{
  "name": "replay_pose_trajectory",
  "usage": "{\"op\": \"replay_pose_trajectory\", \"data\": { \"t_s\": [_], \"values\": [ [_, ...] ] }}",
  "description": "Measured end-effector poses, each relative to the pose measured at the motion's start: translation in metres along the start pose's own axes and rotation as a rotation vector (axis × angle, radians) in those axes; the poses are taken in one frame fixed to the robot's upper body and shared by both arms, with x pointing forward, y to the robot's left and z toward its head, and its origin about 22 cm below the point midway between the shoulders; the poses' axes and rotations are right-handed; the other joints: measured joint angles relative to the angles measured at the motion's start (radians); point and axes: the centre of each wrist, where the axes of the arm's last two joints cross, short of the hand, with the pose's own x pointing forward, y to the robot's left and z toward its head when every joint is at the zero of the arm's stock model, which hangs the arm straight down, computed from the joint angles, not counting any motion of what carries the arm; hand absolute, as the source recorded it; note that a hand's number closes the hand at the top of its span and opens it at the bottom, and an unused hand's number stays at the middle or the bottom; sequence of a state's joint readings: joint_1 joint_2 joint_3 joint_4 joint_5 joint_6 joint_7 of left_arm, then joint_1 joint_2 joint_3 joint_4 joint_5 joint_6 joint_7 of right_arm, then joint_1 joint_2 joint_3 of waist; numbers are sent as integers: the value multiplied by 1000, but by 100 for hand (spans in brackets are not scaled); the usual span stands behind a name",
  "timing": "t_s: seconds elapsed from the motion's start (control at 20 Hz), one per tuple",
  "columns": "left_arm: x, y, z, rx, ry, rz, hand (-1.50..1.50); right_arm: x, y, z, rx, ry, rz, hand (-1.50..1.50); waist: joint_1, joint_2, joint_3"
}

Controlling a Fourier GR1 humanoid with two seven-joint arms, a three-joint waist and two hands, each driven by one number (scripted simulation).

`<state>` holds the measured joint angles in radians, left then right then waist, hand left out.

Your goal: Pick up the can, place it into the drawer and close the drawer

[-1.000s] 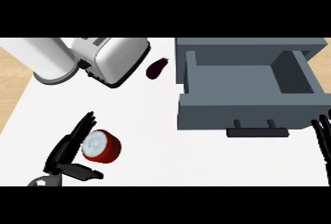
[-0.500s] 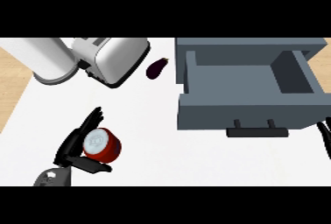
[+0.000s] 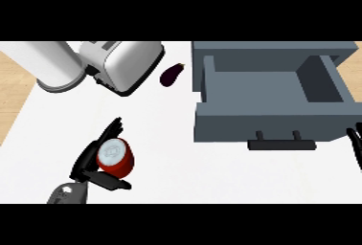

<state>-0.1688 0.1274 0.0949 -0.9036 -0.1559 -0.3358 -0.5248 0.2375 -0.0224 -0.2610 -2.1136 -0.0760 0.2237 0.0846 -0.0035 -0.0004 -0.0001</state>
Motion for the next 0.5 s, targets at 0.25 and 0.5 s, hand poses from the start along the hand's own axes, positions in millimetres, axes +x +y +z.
{"op": "replay_pose_trajectory", "data": {
  "t_s": [0.25, 0.5],
  "values": [
    [5, 0, -6, -21, -20, 22, 150, 1, 4, 5, -3, 3, -3, -150, 0, 0, 0],
    [13, -15, -15, -50, -38, 71, 150, 7, -2, 14, -8, 0, -4, -150, 0, -1, 0]
  ]
}}
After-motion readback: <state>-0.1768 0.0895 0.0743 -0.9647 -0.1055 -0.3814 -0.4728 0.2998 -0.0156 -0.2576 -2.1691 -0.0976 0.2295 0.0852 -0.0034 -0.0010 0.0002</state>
